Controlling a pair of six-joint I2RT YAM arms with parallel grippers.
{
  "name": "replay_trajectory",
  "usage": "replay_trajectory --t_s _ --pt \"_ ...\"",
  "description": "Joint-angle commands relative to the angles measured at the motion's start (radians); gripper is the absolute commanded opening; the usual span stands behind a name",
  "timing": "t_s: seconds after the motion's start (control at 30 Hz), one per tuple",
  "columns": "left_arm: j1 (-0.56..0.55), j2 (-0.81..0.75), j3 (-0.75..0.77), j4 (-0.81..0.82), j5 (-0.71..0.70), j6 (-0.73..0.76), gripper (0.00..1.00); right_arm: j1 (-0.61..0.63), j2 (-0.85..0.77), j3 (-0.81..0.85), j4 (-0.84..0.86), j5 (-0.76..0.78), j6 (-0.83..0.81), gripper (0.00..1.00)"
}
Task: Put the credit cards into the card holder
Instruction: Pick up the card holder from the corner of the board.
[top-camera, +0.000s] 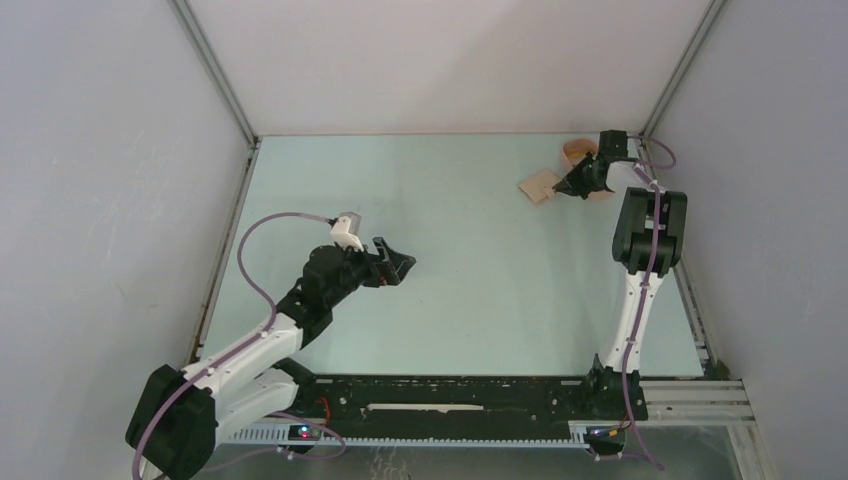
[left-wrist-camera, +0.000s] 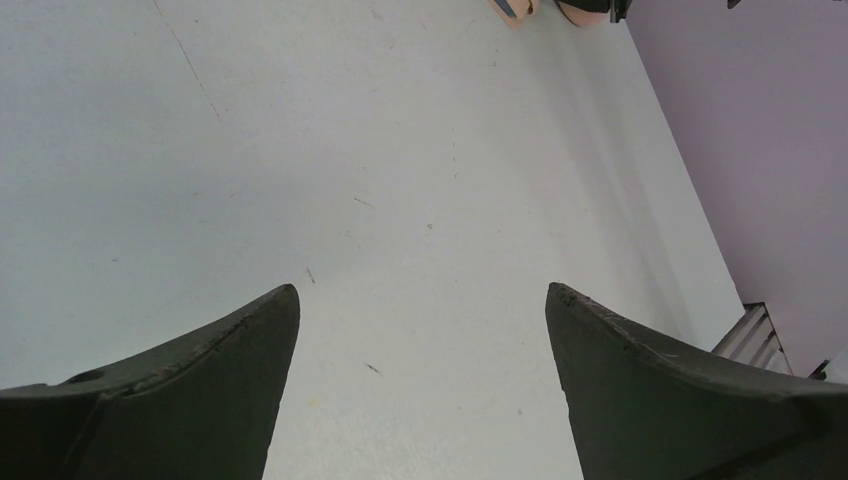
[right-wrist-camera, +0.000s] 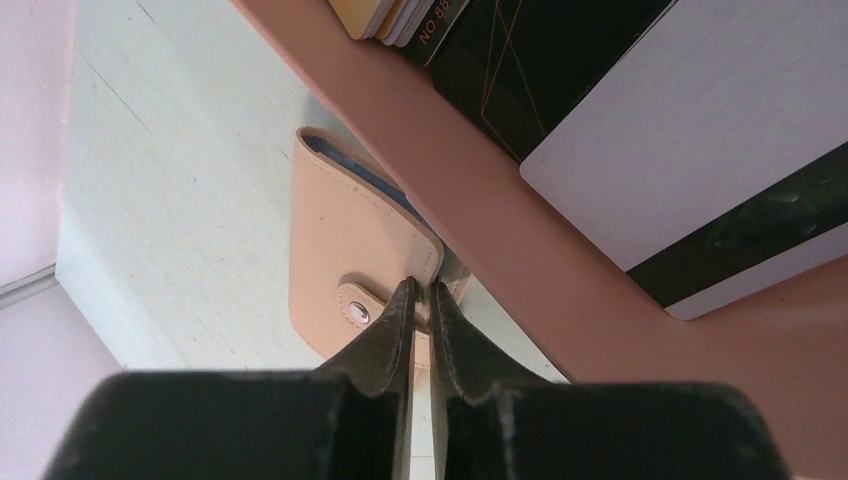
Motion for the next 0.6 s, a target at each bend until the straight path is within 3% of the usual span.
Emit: replay_trajectory --t_s 0.0,0.17,0.3,0.57 --pt "0.006 0.001 0.034 0.039 0.022 -0.010 0.97 -0.005 0.013 0.028 0.002 -0.003 -0.007 0.09" --pt "0.004 -0.019 0.015 0.059 0.053 -0.010 0.96 -0.004 -0.036 -0.009 0.023 -0.055 -0.062 0.00" --pt "0.004 -0.051 -0.033 0.133 0.112 -0.023 0.95 0.007 -0.121 -0.081 0.037 -0.129 -0.145 0.00" --pt "-0.011 -0.151 -0.190 0.303 0.186 -0.132 0.94 0.101 -0.355 -0.304 -0.024 -0.365 -0.471 0.00"
